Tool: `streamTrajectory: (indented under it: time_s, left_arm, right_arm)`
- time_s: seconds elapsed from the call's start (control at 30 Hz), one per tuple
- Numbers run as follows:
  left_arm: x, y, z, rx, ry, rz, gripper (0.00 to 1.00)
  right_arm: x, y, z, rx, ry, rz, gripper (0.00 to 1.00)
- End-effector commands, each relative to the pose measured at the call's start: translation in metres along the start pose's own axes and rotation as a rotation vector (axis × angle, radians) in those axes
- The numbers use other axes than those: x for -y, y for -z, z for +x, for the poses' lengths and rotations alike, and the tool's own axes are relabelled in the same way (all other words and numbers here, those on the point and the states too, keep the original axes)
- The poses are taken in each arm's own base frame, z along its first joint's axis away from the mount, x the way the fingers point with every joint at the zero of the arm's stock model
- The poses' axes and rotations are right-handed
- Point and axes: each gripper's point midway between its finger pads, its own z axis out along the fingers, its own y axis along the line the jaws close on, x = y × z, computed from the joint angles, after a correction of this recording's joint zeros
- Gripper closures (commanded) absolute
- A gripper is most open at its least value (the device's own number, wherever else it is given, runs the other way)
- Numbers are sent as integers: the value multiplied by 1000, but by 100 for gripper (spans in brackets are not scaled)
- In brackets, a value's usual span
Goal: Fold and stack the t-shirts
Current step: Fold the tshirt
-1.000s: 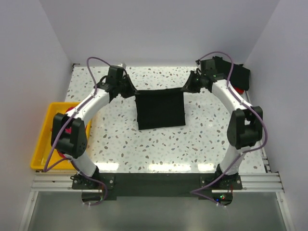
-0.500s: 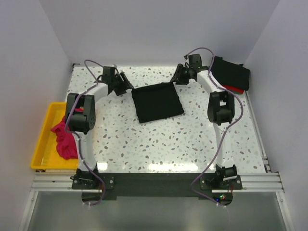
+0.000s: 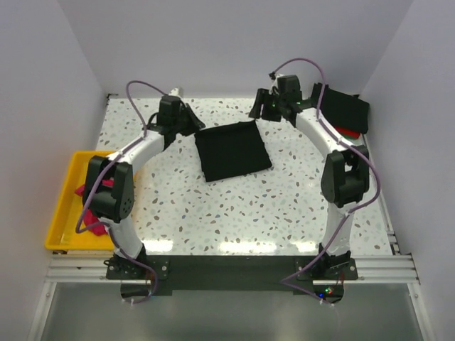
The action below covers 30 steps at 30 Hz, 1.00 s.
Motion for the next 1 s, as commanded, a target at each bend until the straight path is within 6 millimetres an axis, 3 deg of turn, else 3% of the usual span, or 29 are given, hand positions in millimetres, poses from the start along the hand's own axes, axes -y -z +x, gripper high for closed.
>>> streamTrajectory:
  time_s: [0.0,0.1,0.27,0.47,0.53,0.67,0.73,0.77,0.83,0.87,0.93,0.97]
  left_arm:
    - [4,-13,28,-28,-26,-9,89]
    - [0,-34,58,-98,-39,-21,92]
    - [-10,-53,87,-159,-52,-41,92]
    - [-36,-64,129,-238,-44,-114,91]
    - [-39,-60,139,-252,-45,-141,91]
    - [-54,-40,165,-284,-36,-212,90]
    - [-49,-29,172,-286,-48,-211,89]
    - [-57,-21,184,-305,-46,-228,89]
    - [-50,-9,191,-309,-49,-208,89]
    - [-58,0,204,-332,-47,-221,89]
    - [-46,15,210,-328,-70,-192,89]
    - [-53,24,220,-341,-80,-205,89]
  right_arm:
    - [-16,-16,22,-12,68,-18,40]
    - [-21,-32,41,-41,81,-12,41]
    - [-9,-61,79,-123,28,12,46]
    - [12,-70,128,-208,21,102,46]
    - [16,-65,138,-221,10,123,46]
    - [33,-47,177,-294,-16,181,46]
    - [31,-38,191,-311,-14,185,46]
    - [35,-25,201,-318,-19,199,46]
    - [33,-12,214,-321,-37,199,46]
    - [38,-4,233,-345,-43,201,46]
    - [24,14,239,-335,-43,156,46]
    - [29,23,261,-366,-40,156,46]
